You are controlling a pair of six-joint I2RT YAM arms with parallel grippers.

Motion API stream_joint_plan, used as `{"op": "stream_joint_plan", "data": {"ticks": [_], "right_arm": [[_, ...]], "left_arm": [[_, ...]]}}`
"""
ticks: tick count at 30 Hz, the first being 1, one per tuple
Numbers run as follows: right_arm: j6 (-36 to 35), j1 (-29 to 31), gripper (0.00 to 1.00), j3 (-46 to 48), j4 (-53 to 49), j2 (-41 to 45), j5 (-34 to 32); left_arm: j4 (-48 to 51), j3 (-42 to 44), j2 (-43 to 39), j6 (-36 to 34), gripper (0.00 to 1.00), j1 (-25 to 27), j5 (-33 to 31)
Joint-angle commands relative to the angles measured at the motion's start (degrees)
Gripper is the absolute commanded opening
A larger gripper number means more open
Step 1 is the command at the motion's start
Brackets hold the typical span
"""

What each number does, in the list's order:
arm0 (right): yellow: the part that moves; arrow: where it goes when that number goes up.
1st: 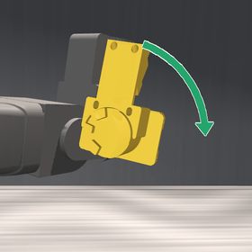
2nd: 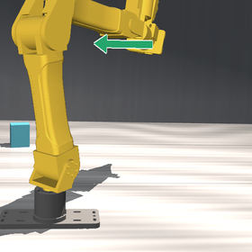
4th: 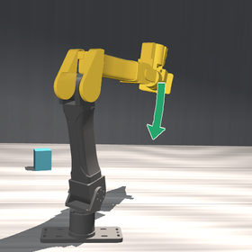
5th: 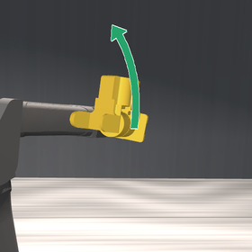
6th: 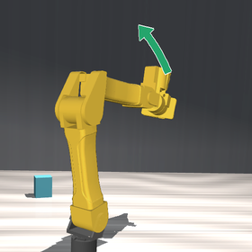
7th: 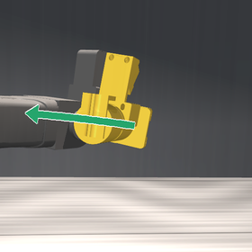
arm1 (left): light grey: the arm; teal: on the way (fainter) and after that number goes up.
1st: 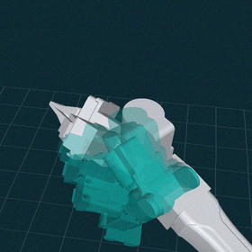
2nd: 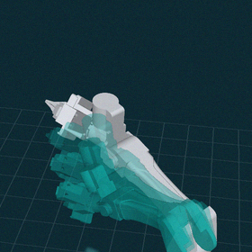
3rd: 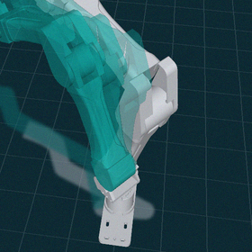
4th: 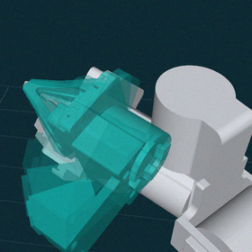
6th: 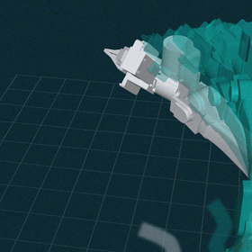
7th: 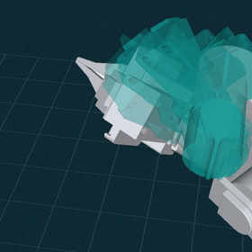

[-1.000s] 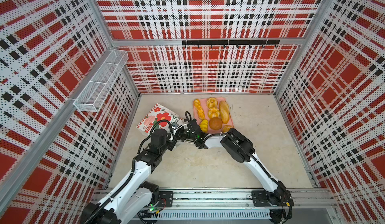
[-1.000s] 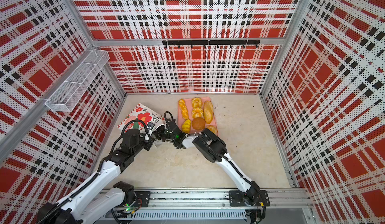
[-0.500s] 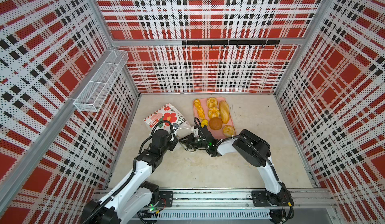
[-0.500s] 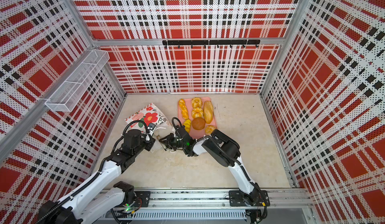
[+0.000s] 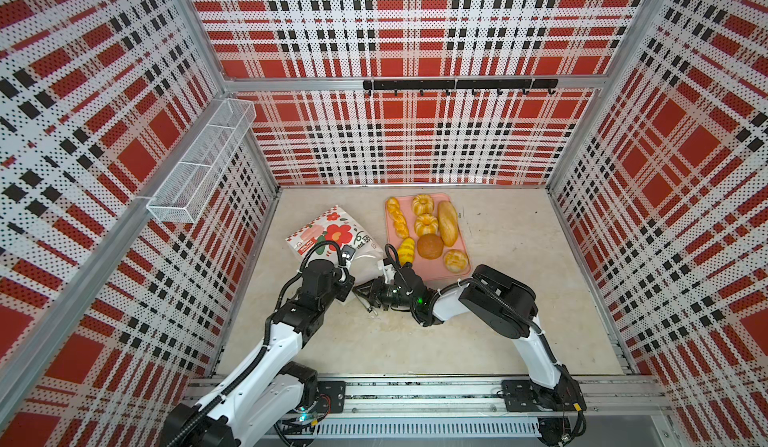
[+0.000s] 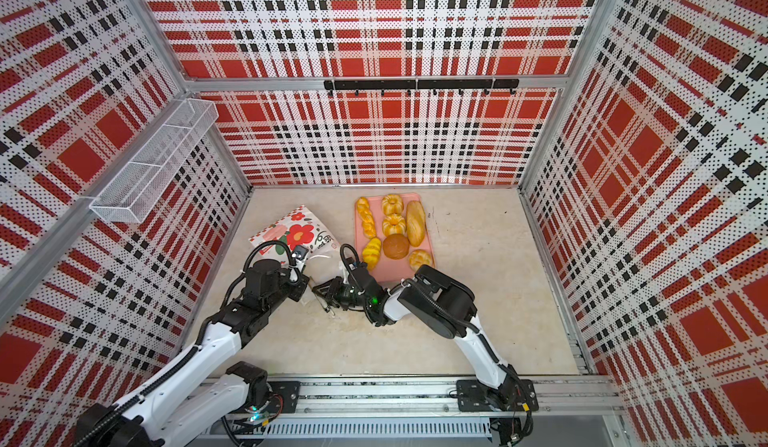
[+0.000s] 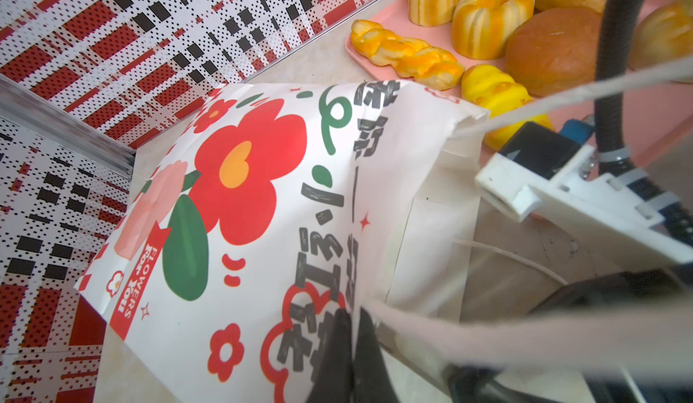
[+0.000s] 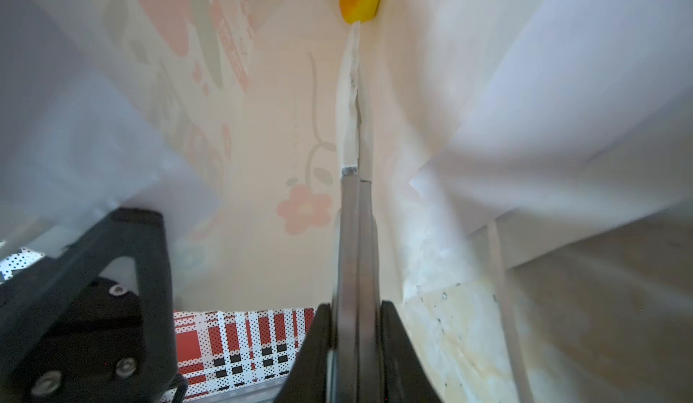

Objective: Take the fake bread out of the paper bag

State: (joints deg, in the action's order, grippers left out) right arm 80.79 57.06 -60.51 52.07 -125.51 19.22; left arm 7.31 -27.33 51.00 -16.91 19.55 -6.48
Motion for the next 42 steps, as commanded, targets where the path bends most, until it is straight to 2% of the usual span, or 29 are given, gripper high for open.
{"op": "stream_joint_plan", "data": {"ticks": [1,9,16,21,30,42], "right_arm": [[-3.59,0.67,0.01,-3.38,1.53,0.80,-0.63],[-9.07,2.16,0.00,-10.62,-8.04,-0.99,-0.37],[-8.86,1.50,0.01,-16.51,-9.56,-5.54,1.21],[-7.74,0.89,0.15,-22.14,-11.25,-9.09,2.96],[-6.59,-1.79,0.24,-26.32,-10.23,-12.05,4.49],[-1.19,-3.22,0.45,-32.93,-8.67,-18.04,5.77]], "left_arm": [[-0.77,-0.92,-0.64,0.78,0.00,0.31,0.46],[-0.28,-1.39,-0.56,0.41,0.00,0.23,0.85],[-0.21,-1.12,-0.71,0.04,0.00,0.22,1.45],[-0.35,-1.12,-0.73,-0.23,0.00,0.31,1.65],[-0.90,-0.88,-0.91,-0.87,0.00,0.31,2.29],[-1.95,-0.33,-0.73,-1.05,0.00,0.31,2.71]]}}
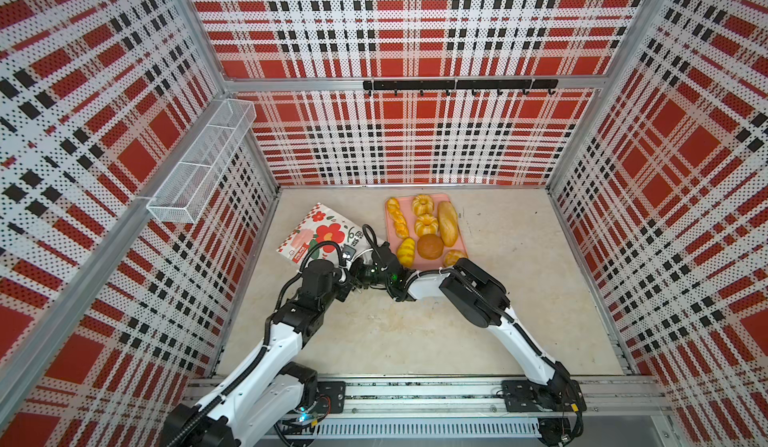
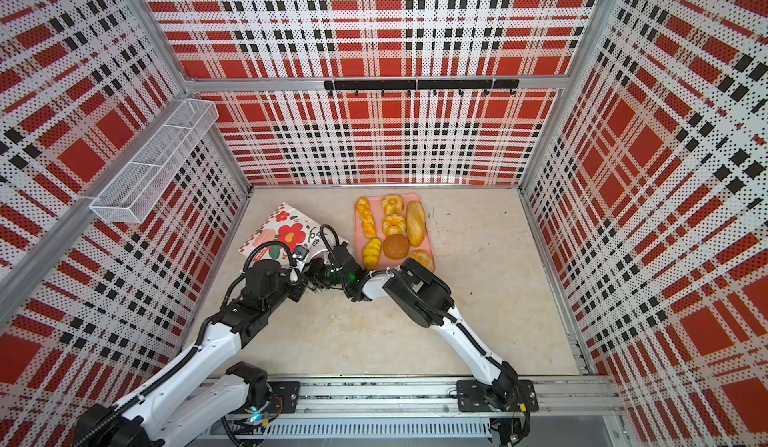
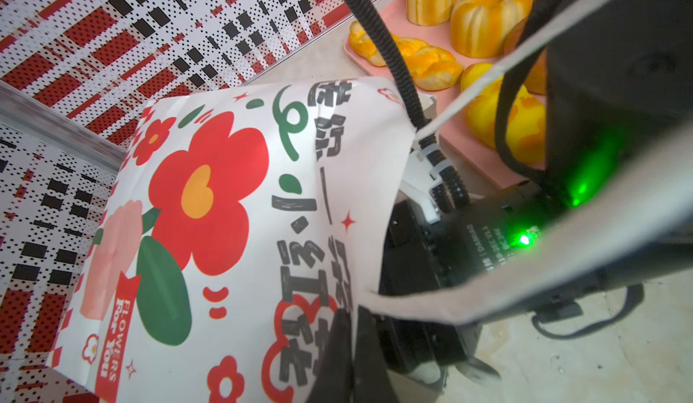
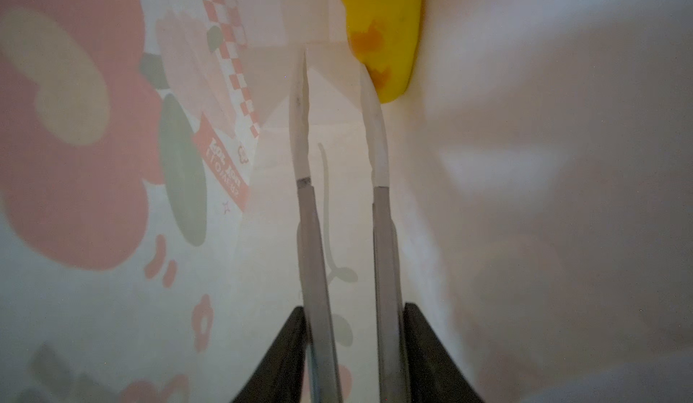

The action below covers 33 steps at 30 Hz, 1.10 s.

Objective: Take the fake bread out of the paper bag

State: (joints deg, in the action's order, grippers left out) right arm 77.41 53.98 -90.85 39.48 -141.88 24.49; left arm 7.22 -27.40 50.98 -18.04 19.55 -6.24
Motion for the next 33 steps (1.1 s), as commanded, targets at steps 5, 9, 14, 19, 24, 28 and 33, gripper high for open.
{"op": "stream_joint_plan", "data": {"ticks": [5,9,14,19,24,28,33], "right_arm": [[1.97,-0.69,0.48,-4.39,3.56,-2.77,1.22],[1.47,-1.46,0.34,-6.74,2.84,-4.40,2.84],[1.57,-1.90,0.11,-1.53,5.76,-1.42,3.64],[-0.50,-2.06,0.04,9.88,6.99,6.71,2.42],[-0.24,-1.81,0.00,20.62,10.47,13.42,0.18],[0.24,-1.46,0.00,25.50,12.49,16.65,-0.74],[0.64,-0.64,0.00,29.13,14.48,18.98,-1.97]], "left_arm": [[-2.22,-0.08,-0.35,-0.17,0.00,0.31,2.63],[-2.66,0.31,-0.01,-0.09,0.00,0.31,2.62],[-2.65,0.17,0.26,0.03,0.00,0.41,2.03],[-2.40,0.31,0.17,0.26,0.00,0.31,0.44],[-2.41,0.39,0.21,0.73,0.00,0.31,0.42],[-2.41,0.46,0.26,0.81,0.00,0.31,0.23],[-2.22,0.47,0.04,1.25,0.00,0.31,0.05]]}}
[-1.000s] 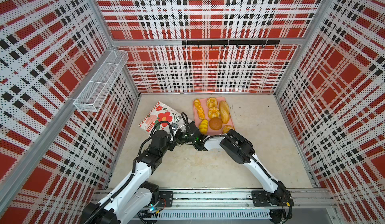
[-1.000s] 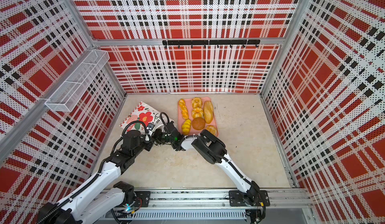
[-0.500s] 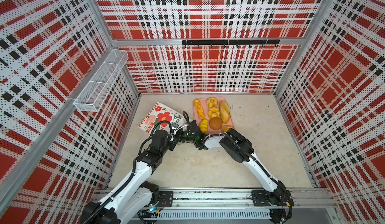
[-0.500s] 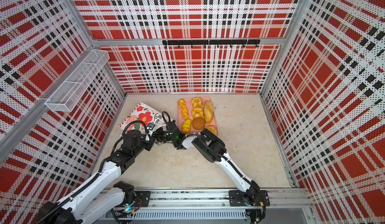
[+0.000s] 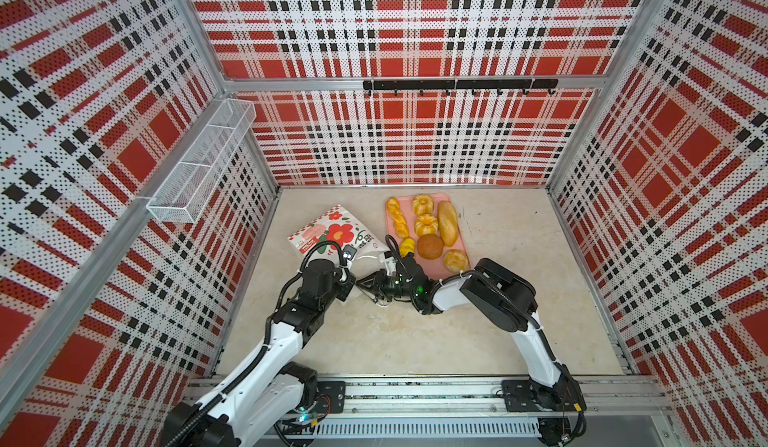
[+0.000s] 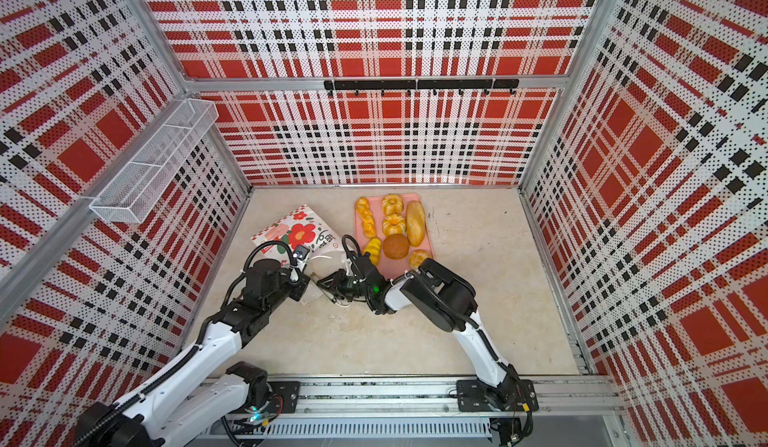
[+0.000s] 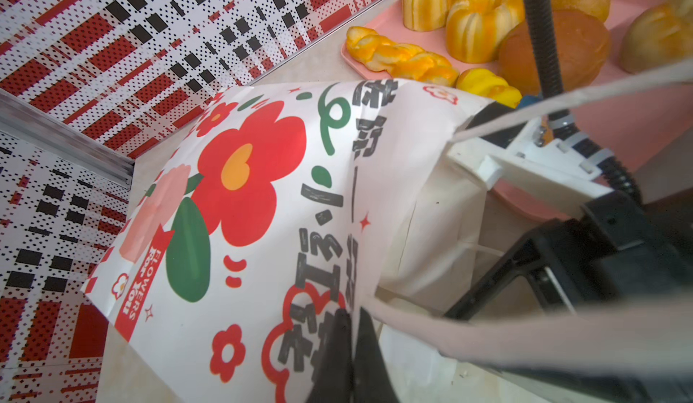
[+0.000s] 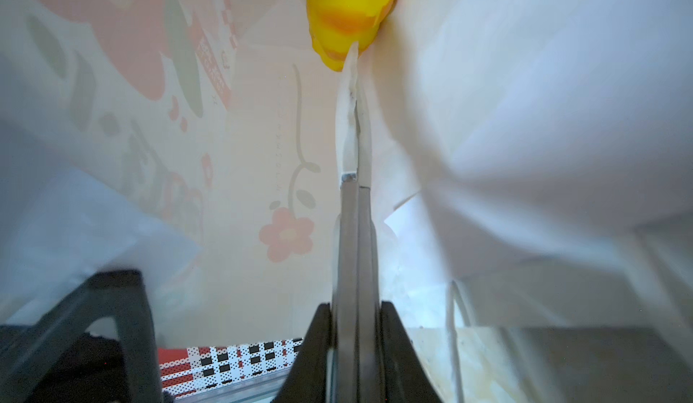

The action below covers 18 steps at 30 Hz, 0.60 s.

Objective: Take the fake bread out of the paper bag

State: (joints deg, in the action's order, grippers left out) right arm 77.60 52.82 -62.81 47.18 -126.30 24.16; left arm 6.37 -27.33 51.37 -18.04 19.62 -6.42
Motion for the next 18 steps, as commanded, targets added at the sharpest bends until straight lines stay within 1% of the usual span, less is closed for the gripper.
{"op": "stream_joint_plan", "data": {"ticks": [1,10,12,13,14,17,18], "right_arm": [[0.40,0.69,0.00,1.57,6.99,3.81,-2.00],[-2.03,1.67,0.00,6.19,4.76,9.14,-4.07],[-2.76,1.67,0.07,7.19,3.13,10.66,-4.53],[-2.74,1.67,0.14,7.64,2.55,11.27,-4.96],[-2.80,1.67,0.19,7.80,1.93,11.80,-5.34],[-2.32,1.67,0.28,7.50,0.20,12.38,-5.84],[-2.11,1.67,0.29,7.07,-0.39,12.20,-5.95]], "left_arm": [[-1.28,0.39,-0.48,1.34,0.00,0.25,0.22],[-1.01,0.34,-0.59,1.61,0.00,0.77,-0.80],[-1.01,0.33,-0.61,1.61,0.00,0.79,-0.81],[-1.01,0.35,-0.65,1.61,0.00,0.82,-0.88],[-1.01,0.34,-0.63,1.52,0.00,0.88,-0.85],[-1.00,0.33,-0.65,1.53,0.00,0.95,-0.84],[-1.00,0.33,-0.66,1.52,0.00,0.95,-0.82]]}}
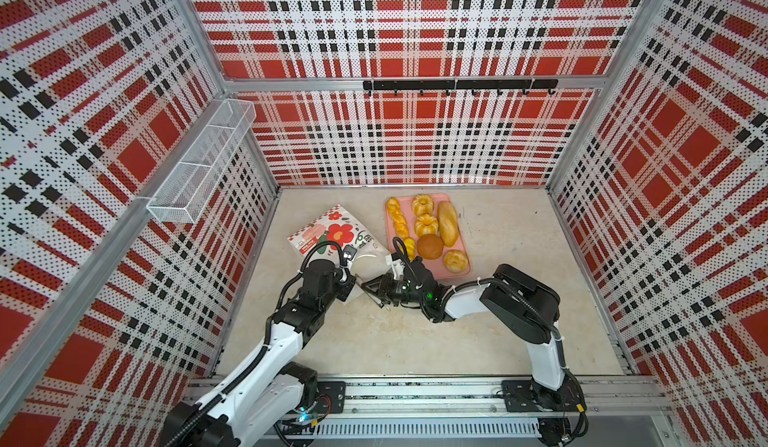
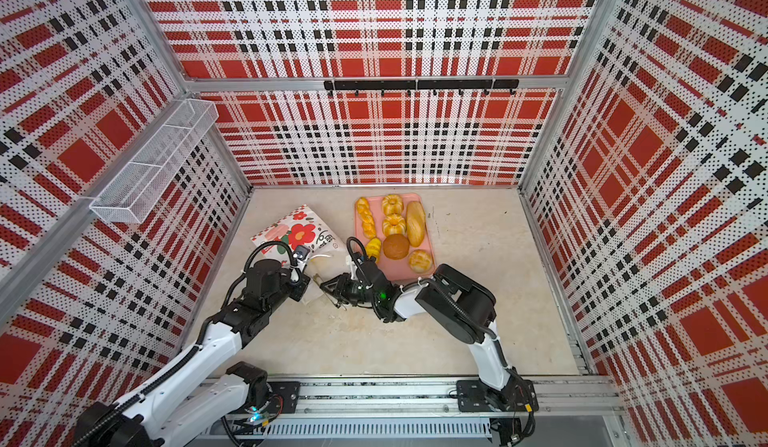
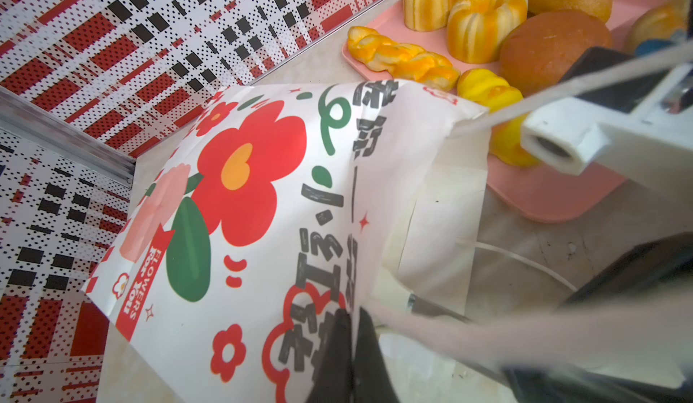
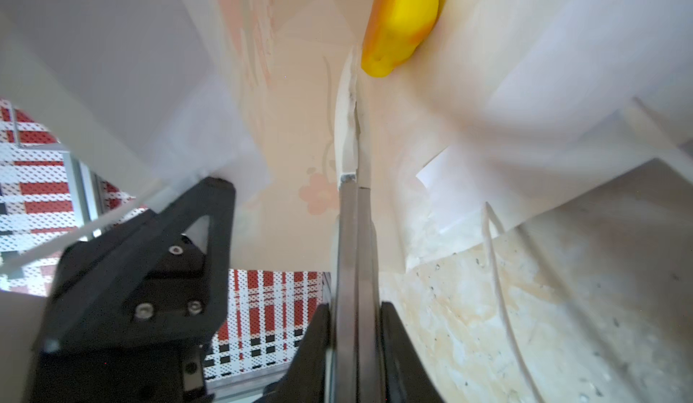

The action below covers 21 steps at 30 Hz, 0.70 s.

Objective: Take the fake bread out of the paper bag

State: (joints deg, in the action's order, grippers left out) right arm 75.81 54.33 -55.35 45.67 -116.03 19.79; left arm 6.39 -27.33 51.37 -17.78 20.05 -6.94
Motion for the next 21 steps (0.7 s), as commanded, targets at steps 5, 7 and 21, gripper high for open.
{"op": "stream_joint_plan", "data": {"ticks": [5,7,21], "right_arm": [[1.29,0.12,0.34,-2.00,-2.09,1.07,-1.85],[1.51,0.17,0.35,-2.53,-3.11,1.06,-1.61],[1.58,-0.53,0.45,-10.78,-10.41,-2.21,-2.21]], "left_arm": [[-0.69,0.37,-0.99,1.08,0.00,0.69,-0.44],[-0.70,0.52,-1.18,0.98,0.00,0.69,-0.40],[-0.53,0.52,-0.88,0.72,0.00,0.95,0.04]]}}
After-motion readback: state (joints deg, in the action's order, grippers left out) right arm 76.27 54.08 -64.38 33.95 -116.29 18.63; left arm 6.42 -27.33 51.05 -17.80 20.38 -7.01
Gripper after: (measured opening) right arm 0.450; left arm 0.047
